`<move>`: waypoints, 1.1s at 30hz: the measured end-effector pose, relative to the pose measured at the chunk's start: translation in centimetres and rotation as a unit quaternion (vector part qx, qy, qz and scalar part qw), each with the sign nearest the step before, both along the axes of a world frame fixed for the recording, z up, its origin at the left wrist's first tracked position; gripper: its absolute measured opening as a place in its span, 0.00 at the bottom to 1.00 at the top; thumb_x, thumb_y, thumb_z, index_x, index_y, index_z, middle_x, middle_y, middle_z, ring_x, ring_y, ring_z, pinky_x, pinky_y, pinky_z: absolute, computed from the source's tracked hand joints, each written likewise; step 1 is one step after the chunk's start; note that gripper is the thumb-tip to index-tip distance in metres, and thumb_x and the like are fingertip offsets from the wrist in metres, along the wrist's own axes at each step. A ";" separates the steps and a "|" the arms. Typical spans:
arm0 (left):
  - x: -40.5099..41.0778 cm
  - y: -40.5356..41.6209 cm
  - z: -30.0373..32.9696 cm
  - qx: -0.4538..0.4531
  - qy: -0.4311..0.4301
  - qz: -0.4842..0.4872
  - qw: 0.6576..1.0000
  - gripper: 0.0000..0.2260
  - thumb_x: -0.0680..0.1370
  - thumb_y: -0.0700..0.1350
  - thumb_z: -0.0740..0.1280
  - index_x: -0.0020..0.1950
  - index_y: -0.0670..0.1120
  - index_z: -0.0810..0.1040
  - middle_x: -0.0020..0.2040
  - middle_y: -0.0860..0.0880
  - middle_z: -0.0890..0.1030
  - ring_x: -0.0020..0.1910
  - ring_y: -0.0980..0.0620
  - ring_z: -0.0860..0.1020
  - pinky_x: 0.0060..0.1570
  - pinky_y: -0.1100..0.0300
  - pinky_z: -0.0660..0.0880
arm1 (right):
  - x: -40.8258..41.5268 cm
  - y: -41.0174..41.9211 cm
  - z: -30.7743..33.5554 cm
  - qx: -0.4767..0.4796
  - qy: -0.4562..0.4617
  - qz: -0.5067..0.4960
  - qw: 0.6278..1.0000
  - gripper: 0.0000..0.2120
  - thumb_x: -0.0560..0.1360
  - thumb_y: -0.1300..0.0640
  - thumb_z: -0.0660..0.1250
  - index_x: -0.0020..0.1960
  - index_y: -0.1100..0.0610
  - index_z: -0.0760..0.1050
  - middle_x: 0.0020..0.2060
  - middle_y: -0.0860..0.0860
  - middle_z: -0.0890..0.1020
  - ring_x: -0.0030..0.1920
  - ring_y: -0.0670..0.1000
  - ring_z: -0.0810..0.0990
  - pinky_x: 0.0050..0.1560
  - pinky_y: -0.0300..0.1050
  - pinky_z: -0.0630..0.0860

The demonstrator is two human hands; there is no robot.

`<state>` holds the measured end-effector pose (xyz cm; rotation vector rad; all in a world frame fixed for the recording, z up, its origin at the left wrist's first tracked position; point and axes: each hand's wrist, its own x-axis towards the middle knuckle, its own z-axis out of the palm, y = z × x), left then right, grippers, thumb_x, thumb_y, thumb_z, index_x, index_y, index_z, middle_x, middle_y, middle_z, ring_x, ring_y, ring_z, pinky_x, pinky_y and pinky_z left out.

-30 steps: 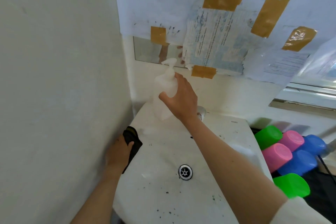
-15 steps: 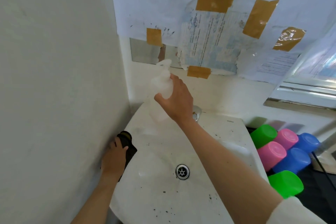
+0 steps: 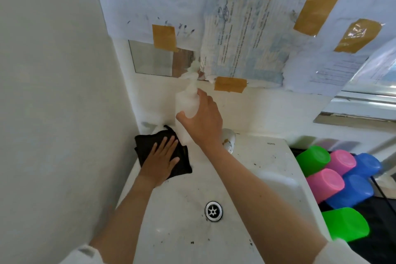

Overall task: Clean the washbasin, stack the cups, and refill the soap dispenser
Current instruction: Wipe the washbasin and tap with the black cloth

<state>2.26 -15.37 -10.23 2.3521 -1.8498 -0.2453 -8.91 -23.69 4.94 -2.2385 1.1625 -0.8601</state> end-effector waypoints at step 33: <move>0.6 2.9 0.7 0.000 0.045 0.187 0.981 0.44 0.65 0.69 0.32 0.76 0.46 0.41 0.77 0.50 0.42 0.76 0.49 0.44 0.73 0.48 0.46 | 0.1 -0.8 -1.8 0.058 0.011 -0.033 0.998 0.33 0.72 0.50 0.66 0.72 0.55 0.57 0.64 0.54 0.71 0.62 0.54 0.70 0.55 0.45 0.69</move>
